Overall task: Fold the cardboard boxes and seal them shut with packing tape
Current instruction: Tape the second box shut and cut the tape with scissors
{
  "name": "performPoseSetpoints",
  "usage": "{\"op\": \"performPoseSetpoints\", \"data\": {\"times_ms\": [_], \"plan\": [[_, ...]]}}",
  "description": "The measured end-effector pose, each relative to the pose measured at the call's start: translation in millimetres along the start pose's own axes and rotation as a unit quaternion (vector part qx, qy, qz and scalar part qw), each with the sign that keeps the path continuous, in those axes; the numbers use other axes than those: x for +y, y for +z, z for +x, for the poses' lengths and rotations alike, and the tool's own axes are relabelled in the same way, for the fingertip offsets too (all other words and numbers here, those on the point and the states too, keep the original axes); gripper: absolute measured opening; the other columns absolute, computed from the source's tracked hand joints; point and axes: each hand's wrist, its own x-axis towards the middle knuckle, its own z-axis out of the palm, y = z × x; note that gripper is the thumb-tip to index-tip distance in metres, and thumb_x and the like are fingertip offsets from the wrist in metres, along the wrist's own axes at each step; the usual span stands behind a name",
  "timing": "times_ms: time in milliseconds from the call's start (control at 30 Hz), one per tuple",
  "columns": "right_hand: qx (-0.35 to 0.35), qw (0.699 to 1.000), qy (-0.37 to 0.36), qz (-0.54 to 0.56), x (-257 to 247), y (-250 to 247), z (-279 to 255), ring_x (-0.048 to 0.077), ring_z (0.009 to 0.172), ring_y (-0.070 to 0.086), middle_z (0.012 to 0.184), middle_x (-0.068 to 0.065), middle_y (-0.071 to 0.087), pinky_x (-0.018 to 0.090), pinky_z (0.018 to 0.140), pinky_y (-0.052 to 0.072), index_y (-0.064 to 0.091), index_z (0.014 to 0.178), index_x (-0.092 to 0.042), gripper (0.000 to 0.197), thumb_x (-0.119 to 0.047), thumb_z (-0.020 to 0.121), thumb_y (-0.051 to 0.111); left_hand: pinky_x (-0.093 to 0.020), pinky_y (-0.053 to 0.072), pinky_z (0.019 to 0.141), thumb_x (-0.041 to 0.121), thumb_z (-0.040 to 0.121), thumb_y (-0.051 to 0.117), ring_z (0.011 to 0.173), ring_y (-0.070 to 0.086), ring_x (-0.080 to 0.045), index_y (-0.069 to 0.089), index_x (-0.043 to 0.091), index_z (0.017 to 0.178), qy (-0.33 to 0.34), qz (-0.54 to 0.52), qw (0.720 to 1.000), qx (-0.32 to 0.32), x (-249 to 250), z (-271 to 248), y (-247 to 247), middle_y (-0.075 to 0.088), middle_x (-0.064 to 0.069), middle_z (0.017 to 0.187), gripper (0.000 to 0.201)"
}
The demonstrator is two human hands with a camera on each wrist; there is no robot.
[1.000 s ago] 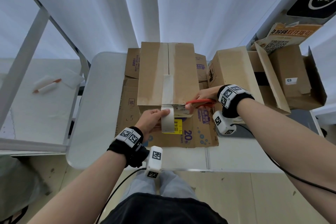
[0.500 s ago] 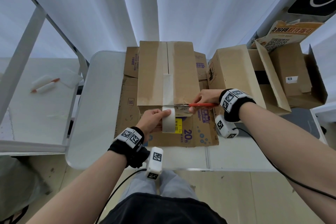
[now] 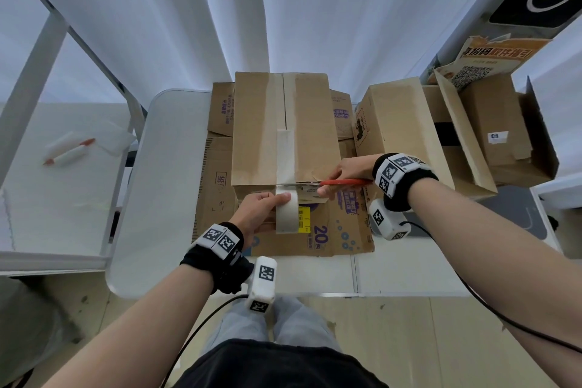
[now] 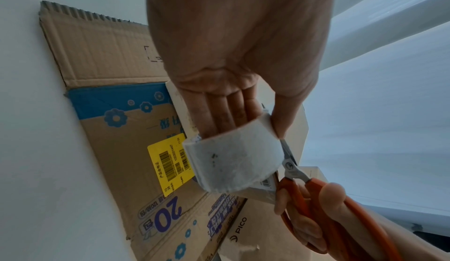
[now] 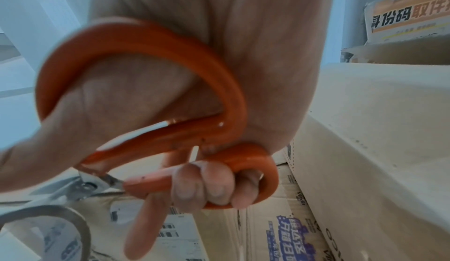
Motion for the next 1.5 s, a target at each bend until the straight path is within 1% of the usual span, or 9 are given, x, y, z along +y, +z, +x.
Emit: {"op": "performPoseSetpoints", "data": {"times_ms": [100, 233, 400, 667, 800, 1067, 1233, 1400, 1500], "plan": [[0.007, 1.000, -0.001, -0.004, 0, 2, 2, 0.012, 0.054, 0.043, 0.059, -0.005, 0.049, 0.022, 0.054, 0.035, 0.078, 0.094, -0.020, 0.069, -0.079, 0.059, 0.069, -0.031, 0.059, 0.075, 0.031, 0.091, 0.070, 0.092, 0.071, -0.025, 0.064, -0.001, 0.118, 0.001, 0.002, 1.000, 0.002, 0, 0, -1, 0.073, -0.013, 0.106, 0.043], [0.024, 1.000, -0.015, -0.003, 5, 6, 8, 0.019, 0.076, 0.052, 0.078, 0.002, 0.061, 0.032, 0.073, 0.040, 0.078, 0.093, -0.024, 0.082, -0.088, 0.043, 0.071, -0.032, 0.059, 0.078, 0.031, 0.090, 0.070, 0.092, 0.071, -0.025, 0.062, -0.003, 0.119, 0.001, -0.001, 1.000, 0.002, -2, 1, -2, 0.074, -0.013, 0.106, 0.045], [0.041, 0.999, -0.012, 0.006, 5, 10, 6, 0.020, 0.071, 0.049, 0.072, 0.002, 0.059, 0.031, 0.068, 0.038, 0.079, 0.091, -0.019, 0.069, -0.076, 0.053, 0.074, -0.030, 0.058, 0.073, 0.030, 0.091, 0.070, 0.089, 0.072, -0.023, 0.061, -0.004, 0.121, 0.000, -0.013, 1.000, 0.001, -3, 2, -2, 0.074, -0.013, 0.106, 0.047], [0.022, 1.000, 0.009, 0.003, -2, 7, 3, 0.013, 0.052, 0.042, 0.054, -0.006, 0.050, 0.025, 0.054, 0.034, 0.079, 0.077, -0.023, 0.062, -0.080, 0.054, 0.072, -0.032, 0.059, 0.075, 0.029, 0.092, 0.068, 0.089, 0.071, -0.024, 0.063, -0.001, 0.120, 0.001, -0.020, 1.000, -0.017, -3, 6, -3, 0.073, -0.014, 0.107, 0.041], [-0.004, 1.000, 0.020, -0.002, -13, 3, 1, 0.010, 0.046, 0.038, 0.050, -0.010, 0.046, 0.022, 0.050, 0.032, 0.078, 0.085, -0.022, 0.069, -0.083, 0.054, 0.070, -0.030, 0.056, 0.069, 0.029, 0.093, 0.067, 0.086, 0.071, -0.022, 0.066, 0.005, 0.111, -0.001, -0.017, 0.999, -0.039, -2, 7, -4, 0.073, -0.013, 0.105, 0.030], [-0.011, 1.000, 0.025, -0.005, -24, 3, 2, 0.007, 0.039, 0.039, 0.049, -0.009, 0.046, 0.017, 0.045, 0.034, 0.078, 0.090, -0.017, 0.066, -0.077, 0.065, 0.069, -0.037, 0.058, 0.079, 0.029, 0.092, 0.067, 0.096, 0.071, -0.028, 0.066, 0.008, 0.114, -0.006, -0.033, 0.999, -0.036, -4, 9, -6, 0.074, -0.013, 0.108, 0.031], [-0.004, 1.000, 0.016, -0.017, -21, 3, 3, 0.008, 0.043, 0.040, 0.049, -0.009, 0.047, 0.022, 0.051, 0.033, 0.077, 0.080, -0.023, 0.058, -0.077, 0.061, 0.070, -0.034, 0.057, 0.073, 0.029, 0.092, 0.067, 0.097, 0.072, -0.028, 0.066, 0.008, 0.116, -0.016, -0.031, 0.998, -0.043, -3, 8, -6, 0.075, -0.012, 0.107, 0.031], [0.008, 0.998, 0.020, -0.052, -19, 12, 9, 0.015, 0.068, 0.053, 0.068, -0.004, 0.062, 0.029, 0.064, 0.040, 0.079, 0.079, -0.023, 0.063, -0.079, 0.049, 0.075, -0.033, 0.057, 0.072, 0.028, 0.093, 0.067, 0.096, 0.072, -0.028, 0.066, 0.008, 0.115, -0.033, -0.023, 0.998, -0.042, -11, 7, -4, 0.075, -0.012, 0.106, 0.030], [-0.010, 0.998, 0.025, -0.053, -15, 23, 4, 0.013, 0.066, 0.053, 0.074, -0.003, 0.064, 0.026, 0.062, 0.042, 0.077, 0.090, -0.028, 0.044, -0.065, 0.067, 0.078, -0.032, 0.057, 0.071, 0.027, 0.093, 0.066, 0.092, 0.071, -0.026, 0.067, 0.008, 0.114, -0.043, -0.013, 0.998, -0.044, -15, 7, -6, 0.075, -0.012, 0.106, 0.028]]}}
